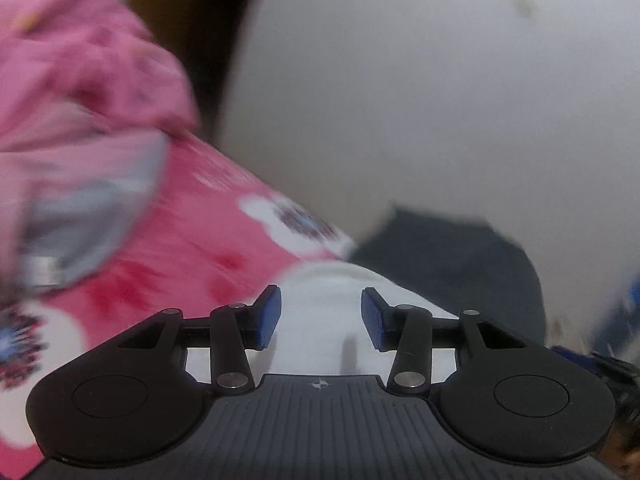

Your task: Fold clothes

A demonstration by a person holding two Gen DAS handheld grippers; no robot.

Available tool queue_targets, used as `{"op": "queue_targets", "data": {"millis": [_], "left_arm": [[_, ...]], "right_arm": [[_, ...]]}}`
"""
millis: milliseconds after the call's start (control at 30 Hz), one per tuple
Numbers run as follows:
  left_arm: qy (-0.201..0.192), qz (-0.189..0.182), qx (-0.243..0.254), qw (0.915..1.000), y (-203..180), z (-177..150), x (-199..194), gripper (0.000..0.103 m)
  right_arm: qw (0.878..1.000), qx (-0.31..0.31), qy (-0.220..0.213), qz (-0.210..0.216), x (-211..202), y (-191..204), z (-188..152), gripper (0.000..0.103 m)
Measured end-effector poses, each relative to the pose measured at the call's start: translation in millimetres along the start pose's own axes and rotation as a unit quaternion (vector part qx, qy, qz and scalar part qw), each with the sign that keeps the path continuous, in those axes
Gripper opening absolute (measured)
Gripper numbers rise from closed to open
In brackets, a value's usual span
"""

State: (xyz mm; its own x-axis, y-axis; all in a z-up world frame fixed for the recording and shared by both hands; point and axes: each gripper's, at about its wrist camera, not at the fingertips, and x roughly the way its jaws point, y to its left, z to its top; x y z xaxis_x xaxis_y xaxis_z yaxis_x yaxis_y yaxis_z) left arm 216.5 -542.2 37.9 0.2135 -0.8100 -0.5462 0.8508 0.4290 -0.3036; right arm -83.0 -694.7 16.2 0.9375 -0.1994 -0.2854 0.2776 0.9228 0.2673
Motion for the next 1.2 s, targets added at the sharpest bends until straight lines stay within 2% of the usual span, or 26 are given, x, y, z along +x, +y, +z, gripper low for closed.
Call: {"op": "queue_targets", "data": {"millis": [33, 100, 167, 200, 300, 400, 500, 567, 600, 633, 667, 700, 733, 800, 833, 900, 967, 1067, 1200], "left_arm": [[0.025, 0.001, -0.004, 0.9997, -3.0, 2.2, 19.6, 0.044], [0.073, 0.025, -0.019, 0.9968, -0.9, -0.1, 54.9, 0.044], [0.082, 0.030, -0.053, 0.9948, 7.4, 0.4, 62.7, 0.043], [0.070, 0.031, -0.061, 0.9952, 8.7, 1.4, 53.3, 0.043], [0.018, 0.037, -0.044, 0.9982, 0.6, 0.7, 6.9, 0.044], [-0.031, 0.048, -0.011, 0.9983, -16.4, -13.8, -53.2, 0.054], [-0.067, 0.061, -0.002, 0.9959, -30.6, -42.5, -112.4, 0.057], [-0.081, 0.076, 0.000, 0.9938, -41.7, -69.5, -147.4, 0.067], [-0.087, 0.082, 0.000, 0.9928, -47.2, -83.9, -163.2, 0.071], [-0.091, 0.087, 0.000, 0.9920, -52.6, -99.4, -176.6, 0.078], [-0.094, 0.092, 0.002, 0.9912, -58.6, -115.1, -189.0, 0.088], [-0.096, 0.099, 0.008, 0.9904, -65.4, -130.7, -200.1, 0.093], [-0.100, 0.107, 0.013, 0.9891, -72.0, -144.4, -210.2, 0.100], [-0.110, 0.127, 0.016, 0.9856, -82.9, -166.1, -226.9, 0.102], [-0.112, 0.131, 0.008, 0.9850, -85.3, -176.3, -232.8, 0.103], [-0.114, 0.137, -0.011, 0.9839, -88.5, -194.9, -243.4, 0.103], [-0.105, 0.143, -0.034, 0.9835, -86.5, -207.1, -249.9, 0.103], [-0.085, 0.168, -0.051, 0.9808, -85.9, -224.4, -259.2, 0.103], [-0.087, 0.187, -0.053, 0.9770, -89.0, -236.9, -273.9, 0.103]], "right_arm": [[1.000, 0.001, 0.004, -0.003, 6.2, 1.7, -7.2, 0.032], [0.999, 0.025, 0.027, -0.021, 18.3, -2.7, -23.9, 0.032], [0.997, 0.056, 0.028, -0.043, 19.5, -9.6, -37.7, 0.032], [0.997, 0.061, 0.018, -0.044, 11.2, -8.5, -38.5, 0.032], [0.997, 0.063, -0.023, -0.032, -23.0, 0.7, -38.9, 0.032], [0.997, 0.044, -0.055, -0.008, -62.5, 18.1, -46.2, 0.034], [0.999, 0.021, -0.033, -0.032, -79.4, 36.0, -62.5, 0.034], [0.998, 0.032, -0.005, -0.047, -84.8, 43.2, -74.1, 0.035], [0.998, 0.042, 0.005, -0.051, -88.7, 45.6, -79.5, 0.037], [0.997, 0.053, 0.014, -0.051, -94.6, 48.1, -85.6, 0.040], [0.997, 0.059, 0.019, -0.049, -99.2, 52.5, -89.6, 0.051], [0.996, 0.064, 0.024, -0.048, -103.2, 57.6, -92.6, 0.061], [0.997, 0.061, 0.026, -0.048, -108.1, 64.7, -95.2, 0.063], [0.997, 0.046, 0.027, -0.052, -117.6, 80.8, -98.7, 0.074], [0.997, 0.035, 0.028, -0.062, -120.1, 90.5, -98.8, 0.078], [0.996, 0.014, 0.029, -0.085, -122.4, 111.9, -99.4, 0.094], [0.994, -0.007, 0.021, -0.106, -129.7, 133.4, -101.4, 0.103], [0.989, -0.044, 0.023, -0.137, -136.8, 165.8, -105.0, 0.103], [0.981, -0.081, 0.031, -0.175, -141.6, 201.0, -113.3, 0.103]]}}
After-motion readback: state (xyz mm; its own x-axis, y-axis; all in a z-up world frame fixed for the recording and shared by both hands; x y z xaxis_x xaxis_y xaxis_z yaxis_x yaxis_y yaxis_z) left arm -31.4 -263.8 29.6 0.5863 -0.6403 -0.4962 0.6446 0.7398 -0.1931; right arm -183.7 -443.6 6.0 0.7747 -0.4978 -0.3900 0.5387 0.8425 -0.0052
